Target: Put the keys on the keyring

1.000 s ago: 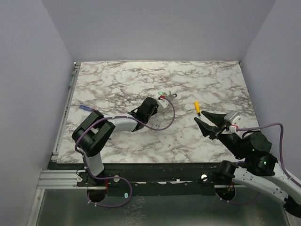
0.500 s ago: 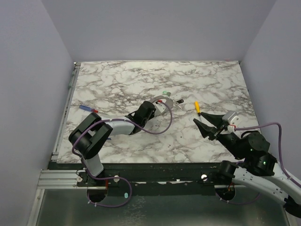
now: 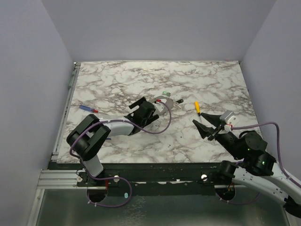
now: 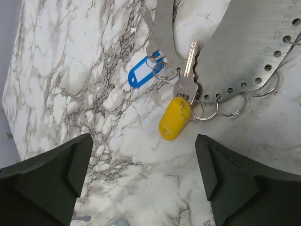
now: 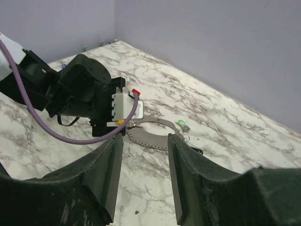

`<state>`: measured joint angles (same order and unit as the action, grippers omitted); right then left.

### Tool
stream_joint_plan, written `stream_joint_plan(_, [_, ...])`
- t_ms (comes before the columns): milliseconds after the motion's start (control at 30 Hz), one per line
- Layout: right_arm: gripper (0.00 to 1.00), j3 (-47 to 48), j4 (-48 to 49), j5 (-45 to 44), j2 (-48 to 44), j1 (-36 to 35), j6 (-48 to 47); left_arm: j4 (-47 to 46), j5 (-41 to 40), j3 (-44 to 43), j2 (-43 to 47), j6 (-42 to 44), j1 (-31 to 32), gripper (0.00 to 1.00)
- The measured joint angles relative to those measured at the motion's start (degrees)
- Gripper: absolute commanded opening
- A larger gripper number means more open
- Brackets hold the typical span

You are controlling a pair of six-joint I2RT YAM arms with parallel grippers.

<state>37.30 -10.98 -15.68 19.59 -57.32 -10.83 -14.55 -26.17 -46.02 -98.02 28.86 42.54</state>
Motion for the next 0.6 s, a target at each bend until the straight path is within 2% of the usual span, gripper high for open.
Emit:
stream_joint_plan(200, [0.55,-0.9,0.26,-1.31,2.21,0.0,0.26,6.97,-1.33,-1.6,4.15,-1.7,1.01,0.99])
stream_joint_plan(333, [0.62,-0.9,1.46,-2.14,5.57,0.0,0.22,11.32,-2.23,-3.13,9.94,-1.92,1.36,0.99])
stream_joint_plan(433, [0.78,-0.9,2.84,-2.97,8.11,0.0,0.26,12.66,-2.86,-3.17,16.74,-2.32,1.42,0.99])
stream_joint_plan(533, [0.98,-0.83,4.72,-3.3,10.8,0.0,0.31,13.18,-4.0,-4.09,22.32,-4.76,1.38,0.99])
stream_joint_plan(600, [1.0,-0.81,6.97,-3.28,12.79,0.0,0.33,12.57,-4.59,-4.26,24.87,-7.04,1.29,0.99])
